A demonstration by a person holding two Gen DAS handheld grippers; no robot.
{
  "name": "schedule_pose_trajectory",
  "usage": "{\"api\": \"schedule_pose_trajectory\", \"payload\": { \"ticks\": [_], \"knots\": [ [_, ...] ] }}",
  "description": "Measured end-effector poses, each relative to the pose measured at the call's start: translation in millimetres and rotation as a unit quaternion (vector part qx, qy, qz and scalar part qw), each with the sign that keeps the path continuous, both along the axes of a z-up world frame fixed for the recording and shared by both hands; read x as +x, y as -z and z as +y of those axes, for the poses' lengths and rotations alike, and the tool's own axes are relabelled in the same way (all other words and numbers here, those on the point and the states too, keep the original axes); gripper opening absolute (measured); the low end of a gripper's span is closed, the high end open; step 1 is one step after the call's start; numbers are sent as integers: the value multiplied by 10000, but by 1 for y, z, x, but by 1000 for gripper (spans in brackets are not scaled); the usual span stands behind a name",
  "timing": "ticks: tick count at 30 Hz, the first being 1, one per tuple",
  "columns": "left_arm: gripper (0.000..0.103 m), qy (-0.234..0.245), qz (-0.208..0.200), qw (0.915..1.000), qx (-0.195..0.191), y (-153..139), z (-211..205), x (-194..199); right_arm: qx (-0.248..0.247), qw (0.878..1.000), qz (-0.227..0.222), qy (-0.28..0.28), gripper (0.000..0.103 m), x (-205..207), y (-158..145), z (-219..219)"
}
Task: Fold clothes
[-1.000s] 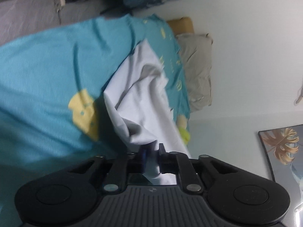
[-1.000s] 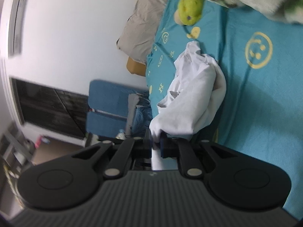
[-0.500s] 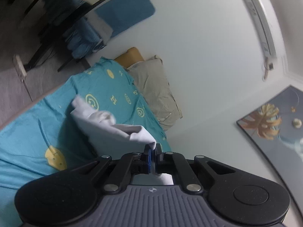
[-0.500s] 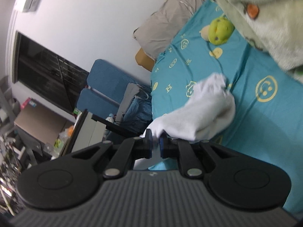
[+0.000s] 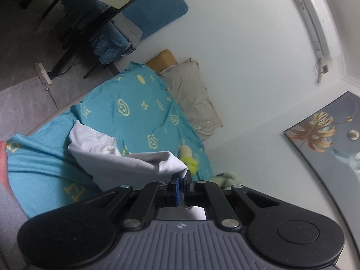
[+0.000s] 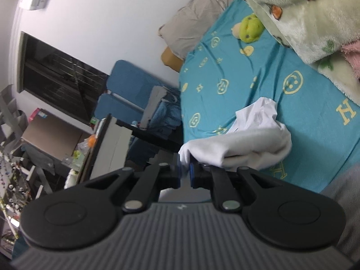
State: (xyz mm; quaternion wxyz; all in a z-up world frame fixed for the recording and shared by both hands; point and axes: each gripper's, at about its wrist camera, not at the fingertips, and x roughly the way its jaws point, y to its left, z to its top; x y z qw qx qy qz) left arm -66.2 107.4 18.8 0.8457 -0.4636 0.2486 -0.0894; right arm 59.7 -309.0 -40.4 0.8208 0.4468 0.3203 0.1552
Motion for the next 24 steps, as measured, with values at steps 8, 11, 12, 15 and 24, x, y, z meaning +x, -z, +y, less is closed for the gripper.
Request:
{"api": "schedule_pose_trajectory", "payload": {
  "ticks": [8, 11, 12, 15, 24],
  "knots": [
    [4, -188, 608, 9976, 289, 39, 0, 107, -3, 9982, 574, 190, 11, 92, 40, 11],
    [4, -249, 834, 9953, 419, 64, 3, 152, -25, 9966, 786, 234, 11, 133, 62, 16],
    [4, -257, 915, 9944, 465, 73, 4, 168, -37, 9960, 862, 243, 11, 146, 70, 18],
    [5, -220, 1120, 9915, 630, 100, 6, 211, -63, 9936, 1103, 256, 11, 182, 98, 22],
    [5, -110, 1437, 9850, 953, 176, 4, 278, -306, 9870, 1571, 139, 13, 235, 164, 26]
  ]
}}
